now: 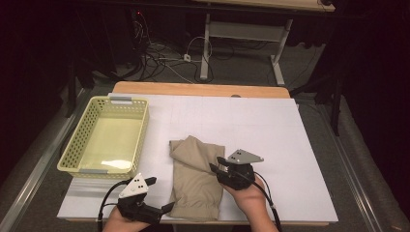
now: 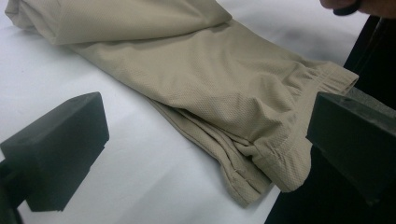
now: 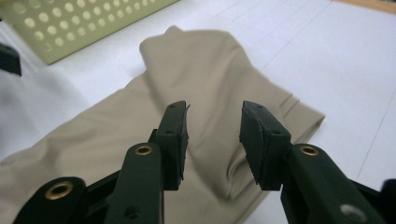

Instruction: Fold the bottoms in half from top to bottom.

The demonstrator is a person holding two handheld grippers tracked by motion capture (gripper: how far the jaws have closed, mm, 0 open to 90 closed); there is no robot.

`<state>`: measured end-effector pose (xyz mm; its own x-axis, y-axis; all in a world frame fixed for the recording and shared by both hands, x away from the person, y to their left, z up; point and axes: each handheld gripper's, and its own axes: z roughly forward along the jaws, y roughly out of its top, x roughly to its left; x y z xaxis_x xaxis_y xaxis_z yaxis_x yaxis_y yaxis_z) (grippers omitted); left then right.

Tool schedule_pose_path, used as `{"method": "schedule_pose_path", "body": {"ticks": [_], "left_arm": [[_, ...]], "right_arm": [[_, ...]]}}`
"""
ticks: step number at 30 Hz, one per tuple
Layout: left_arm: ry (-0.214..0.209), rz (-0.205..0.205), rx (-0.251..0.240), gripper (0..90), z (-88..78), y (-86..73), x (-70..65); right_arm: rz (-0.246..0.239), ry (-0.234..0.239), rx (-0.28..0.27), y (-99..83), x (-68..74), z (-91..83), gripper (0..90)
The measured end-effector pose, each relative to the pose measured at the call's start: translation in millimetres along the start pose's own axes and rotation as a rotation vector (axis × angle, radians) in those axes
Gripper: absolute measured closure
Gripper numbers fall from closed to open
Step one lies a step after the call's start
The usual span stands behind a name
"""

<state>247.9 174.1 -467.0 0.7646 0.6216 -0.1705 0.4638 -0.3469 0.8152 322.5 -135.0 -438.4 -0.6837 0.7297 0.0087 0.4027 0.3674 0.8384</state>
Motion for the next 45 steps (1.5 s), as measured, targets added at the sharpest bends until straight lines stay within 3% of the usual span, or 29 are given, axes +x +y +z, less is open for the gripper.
{"method": "schedule_pose_path", "body": {"ticks": [6,12,19,23,26,28,32,39,45], "left_arm": [[0.001,0.0,0.002,0.0,0.6,-1.7,-0.1],[0.005,-0.002,0.007,0.0,-0.1,-3.3,2.3],[0.006,-0.013,0.002,0.0,-2.4,-4.7,5.8],[0.006,-0.013,0.003,0.0,-1.3,-4.7,5.6],[0.006,-0.013,0.005,0.0,-0.8,-4.6,5.4],[0.007,-0.011,0.008,0.0,-0.5,-4.6,5.3],[0.008,-0.01,0.01,0.0,-0.4,-4.6,5.3],[0.012,-0.007,0.016,0.0,1.5,-3.8,5.0],[0.018,0.002,0.028,0.0,4.4,-3.5,2.7]], "right_arm": [[-0.006,-0.018,0.0,26.3,-6.4,19.7,60.5],[-0.003,-0.04,0.038,43.8,-14.7,50.6,60.6],[0.041,-0.043,0.118,39.9,-26.5,78.6,61.1],[0.028,-0.036,0.154,35.6,-24.5,86.7,66.3],[-0.001,-0.028,0.163,35.0,-19.6,85.9,81.3],[-0.019,-0.021,0.157,35.7,-16.5,83.1,83.4],[-0.046,-0.006,0.117,36.8,-4.2,70.8,83.8],[-0.156,0.054,0.045,29.4,30.9,38.8,83.5],[-0.251,0.101,0.068,3.9,59.2,21.7,82.0]]}}
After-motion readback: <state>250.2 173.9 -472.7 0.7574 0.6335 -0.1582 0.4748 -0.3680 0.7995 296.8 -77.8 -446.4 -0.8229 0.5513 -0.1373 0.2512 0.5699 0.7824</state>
